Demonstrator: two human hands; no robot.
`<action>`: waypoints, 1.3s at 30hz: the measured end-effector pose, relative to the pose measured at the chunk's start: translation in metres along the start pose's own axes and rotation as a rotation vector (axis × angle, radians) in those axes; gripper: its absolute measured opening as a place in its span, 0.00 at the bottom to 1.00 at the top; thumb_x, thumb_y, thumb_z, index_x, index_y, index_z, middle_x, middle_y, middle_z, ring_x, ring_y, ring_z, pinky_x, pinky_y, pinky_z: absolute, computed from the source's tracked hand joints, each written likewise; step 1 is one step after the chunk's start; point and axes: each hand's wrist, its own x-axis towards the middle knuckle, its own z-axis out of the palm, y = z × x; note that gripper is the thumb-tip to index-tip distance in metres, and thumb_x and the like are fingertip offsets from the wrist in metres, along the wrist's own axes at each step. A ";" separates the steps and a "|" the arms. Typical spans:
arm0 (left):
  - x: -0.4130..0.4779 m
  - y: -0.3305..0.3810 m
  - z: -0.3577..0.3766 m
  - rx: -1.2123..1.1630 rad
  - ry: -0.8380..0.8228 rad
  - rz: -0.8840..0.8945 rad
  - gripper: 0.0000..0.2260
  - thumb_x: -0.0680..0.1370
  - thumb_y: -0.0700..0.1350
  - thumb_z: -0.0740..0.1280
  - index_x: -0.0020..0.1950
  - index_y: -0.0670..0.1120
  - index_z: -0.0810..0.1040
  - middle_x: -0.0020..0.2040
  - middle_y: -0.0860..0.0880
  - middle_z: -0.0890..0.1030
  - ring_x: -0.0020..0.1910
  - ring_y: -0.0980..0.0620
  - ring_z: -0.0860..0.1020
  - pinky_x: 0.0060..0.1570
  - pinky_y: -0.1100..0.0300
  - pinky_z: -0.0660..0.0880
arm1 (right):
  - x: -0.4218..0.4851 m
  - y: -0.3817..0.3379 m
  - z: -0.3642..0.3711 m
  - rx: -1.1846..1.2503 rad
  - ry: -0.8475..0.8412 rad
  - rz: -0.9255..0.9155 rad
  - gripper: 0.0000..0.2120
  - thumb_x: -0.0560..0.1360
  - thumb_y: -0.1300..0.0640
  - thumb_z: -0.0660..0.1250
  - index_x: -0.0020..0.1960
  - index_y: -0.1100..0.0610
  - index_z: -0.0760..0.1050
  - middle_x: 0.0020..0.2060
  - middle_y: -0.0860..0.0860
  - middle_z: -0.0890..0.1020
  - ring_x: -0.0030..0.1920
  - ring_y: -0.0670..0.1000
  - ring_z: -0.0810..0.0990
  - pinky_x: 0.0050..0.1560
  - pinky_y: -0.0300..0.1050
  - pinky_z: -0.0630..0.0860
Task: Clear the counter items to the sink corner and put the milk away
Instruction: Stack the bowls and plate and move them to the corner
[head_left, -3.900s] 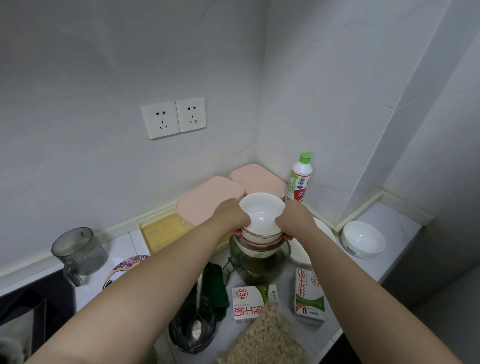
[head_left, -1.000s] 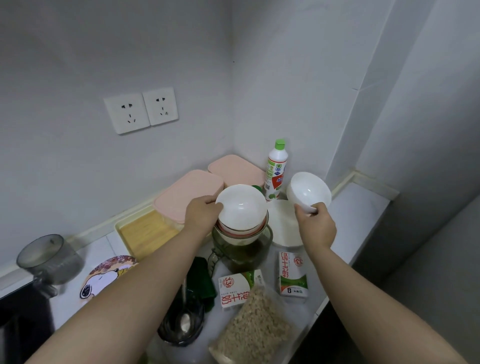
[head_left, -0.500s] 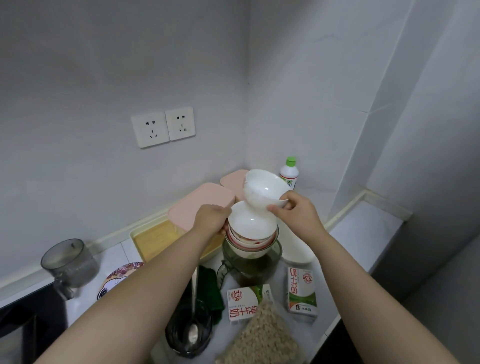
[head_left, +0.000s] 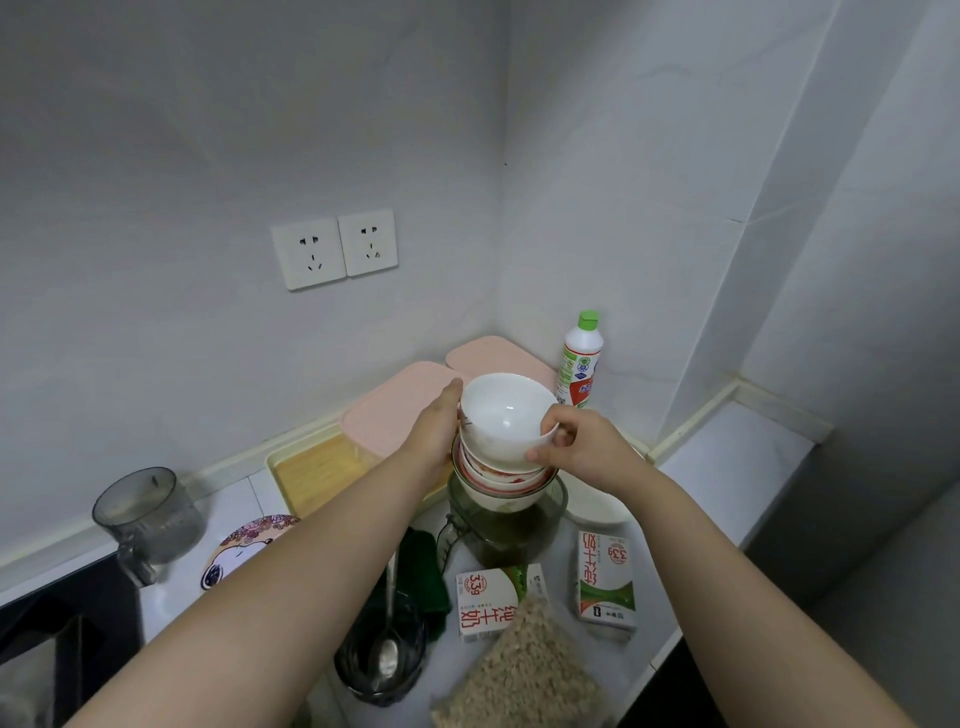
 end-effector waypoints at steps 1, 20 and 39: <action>0.000 0.000 0.001 0.015 0.000 0.012 0.18 0.82 0.52 0.52 0.65 0.43 0.71 0.54 0.47 0.73 0.51 0.51 0.72 0.54 0.59 0.67 | 0.000 0.001 0.000 -0.005 -0.016 -0.002 0.10 0.69 0.56 0.73 0.39 0.55 0.72 0.30 0.48 0.68 0.33 0.47 0.67 0.37 0.41 0.69; 0.002 -0.008 -0.012 0.271 -0.117 -0.261 0.18 0.80 0.59 0.53 0.63 0.49 0.66 0.57 0.45 0.71 0.59 0.42 0.71 0.60 0.45 0.73 | 0.017 0.005 0.018 0.848 0.021 0.545 0.19 0.79 0.44 0.56 0.64 0.53 0.69 0.61 0.51 0.76 0.60 0.54 0.73 0.54 0.48 0.72; 0.020 -0.008 0.003 0.193 -0.124 -0.260 0.18 0.80 0.58 0.53 0.63 0.49 0.66 0.45 0.47 0.73 0.54 0.41 0.74 0.58 0.39 0.73 | 0.024 0.000 0.020 0.928 0.019 0.739 0.35 0.62 0.55 0.64 0.69 0.50 0.61 0.65 0.57 0.70 0.64 0.64 0.68 0.64 0.69 0.64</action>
